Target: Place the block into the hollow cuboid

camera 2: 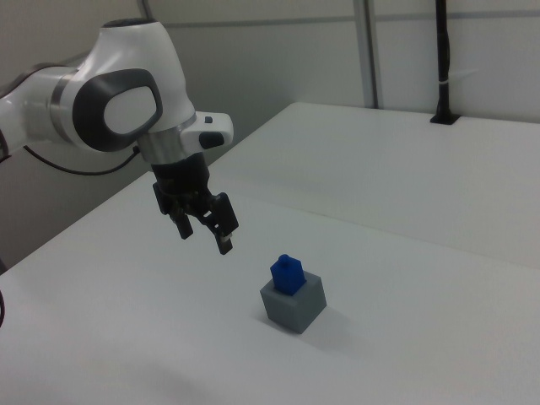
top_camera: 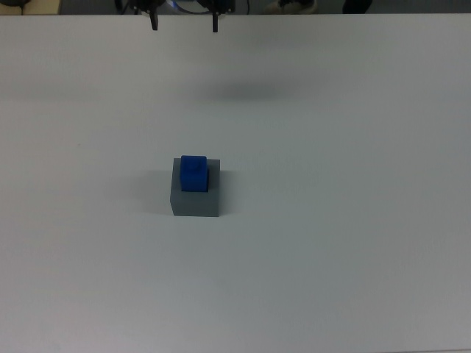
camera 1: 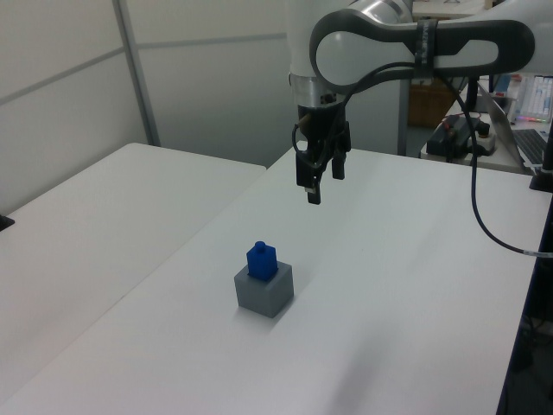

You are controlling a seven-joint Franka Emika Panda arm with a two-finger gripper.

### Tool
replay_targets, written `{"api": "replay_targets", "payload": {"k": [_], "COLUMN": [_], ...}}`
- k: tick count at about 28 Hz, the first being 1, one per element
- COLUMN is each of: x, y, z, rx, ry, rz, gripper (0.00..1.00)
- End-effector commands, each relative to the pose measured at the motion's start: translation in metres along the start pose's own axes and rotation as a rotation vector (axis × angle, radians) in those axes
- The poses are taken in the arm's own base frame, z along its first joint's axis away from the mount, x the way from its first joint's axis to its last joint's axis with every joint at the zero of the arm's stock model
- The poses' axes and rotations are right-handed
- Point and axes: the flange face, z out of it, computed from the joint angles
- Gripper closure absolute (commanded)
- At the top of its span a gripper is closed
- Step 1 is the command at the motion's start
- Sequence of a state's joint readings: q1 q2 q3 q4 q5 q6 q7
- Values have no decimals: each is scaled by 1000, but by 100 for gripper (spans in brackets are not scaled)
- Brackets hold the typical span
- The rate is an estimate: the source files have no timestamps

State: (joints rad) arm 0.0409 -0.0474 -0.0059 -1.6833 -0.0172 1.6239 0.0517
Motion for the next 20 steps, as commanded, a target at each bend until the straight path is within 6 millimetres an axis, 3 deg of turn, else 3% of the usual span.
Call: {"api": "replay_targets", "payload": {"k": [1, 20], "x": [2, 14], "y": [1, -11], "z": [1, 18], "rx": [-10, -7], "ry": [15, 19], "rz": [-19, -44], "gripper": [0, 0]}}
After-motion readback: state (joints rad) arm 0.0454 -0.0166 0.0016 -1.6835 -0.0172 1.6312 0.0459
